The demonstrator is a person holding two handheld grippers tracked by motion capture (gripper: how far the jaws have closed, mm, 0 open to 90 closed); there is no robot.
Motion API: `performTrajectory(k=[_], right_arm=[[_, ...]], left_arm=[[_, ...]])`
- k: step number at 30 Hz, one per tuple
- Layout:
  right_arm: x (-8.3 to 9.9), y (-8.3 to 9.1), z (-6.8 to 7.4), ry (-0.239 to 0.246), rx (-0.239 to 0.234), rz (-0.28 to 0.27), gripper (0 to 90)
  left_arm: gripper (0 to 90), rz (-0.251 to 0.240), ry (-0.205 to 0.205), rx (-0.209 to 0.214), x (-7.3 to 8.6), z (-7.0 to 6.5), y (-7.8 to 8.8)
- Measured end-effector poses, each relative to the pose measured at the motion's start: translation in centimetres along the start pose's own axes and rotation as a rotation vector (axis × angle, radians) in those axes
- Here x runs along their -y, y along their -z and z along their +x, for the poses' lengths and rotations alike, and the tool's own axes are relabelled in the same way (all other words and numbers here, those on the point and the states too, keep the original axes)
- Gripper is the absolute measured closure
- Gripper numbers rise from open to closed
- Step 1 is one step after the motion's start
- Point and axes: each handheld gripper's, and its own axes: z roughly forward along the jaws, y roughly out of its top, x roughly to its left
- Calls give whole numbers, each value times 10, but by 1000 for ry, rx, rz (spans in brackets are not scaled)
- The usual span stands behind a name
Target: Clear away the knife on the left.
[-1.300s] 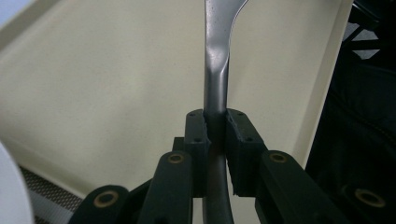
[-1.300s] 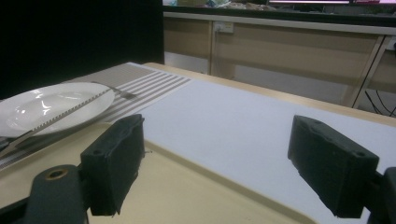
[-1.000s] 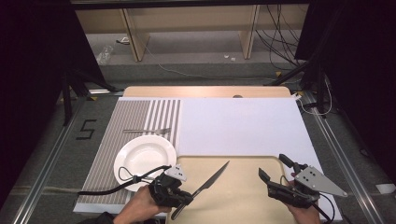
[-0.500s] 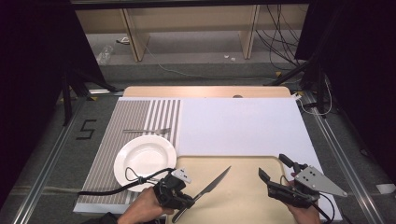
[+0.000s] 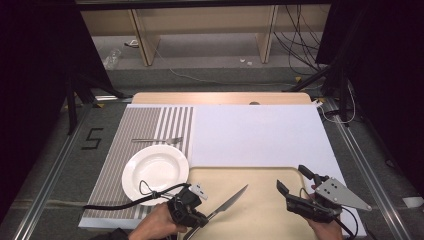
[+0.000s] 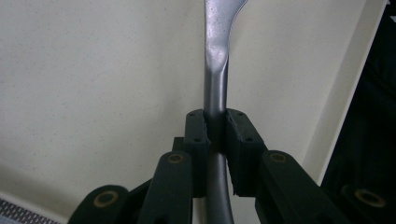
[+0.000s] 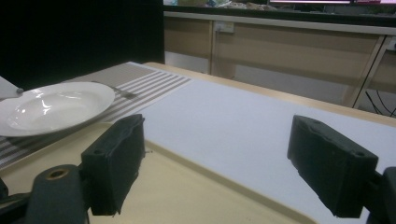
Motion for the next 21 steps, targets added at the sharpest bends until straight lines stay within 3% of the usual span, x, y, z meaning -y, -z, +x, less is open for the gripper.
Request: performTrajectory(k=[8,21], right_arm=[[0,0,0,1,-3,1,198],[0,0,0,4,-4,3,197]], left_arm=[[791,35,-5,3,2,0,-9],[784,44,-5,3,3,0,-12]])
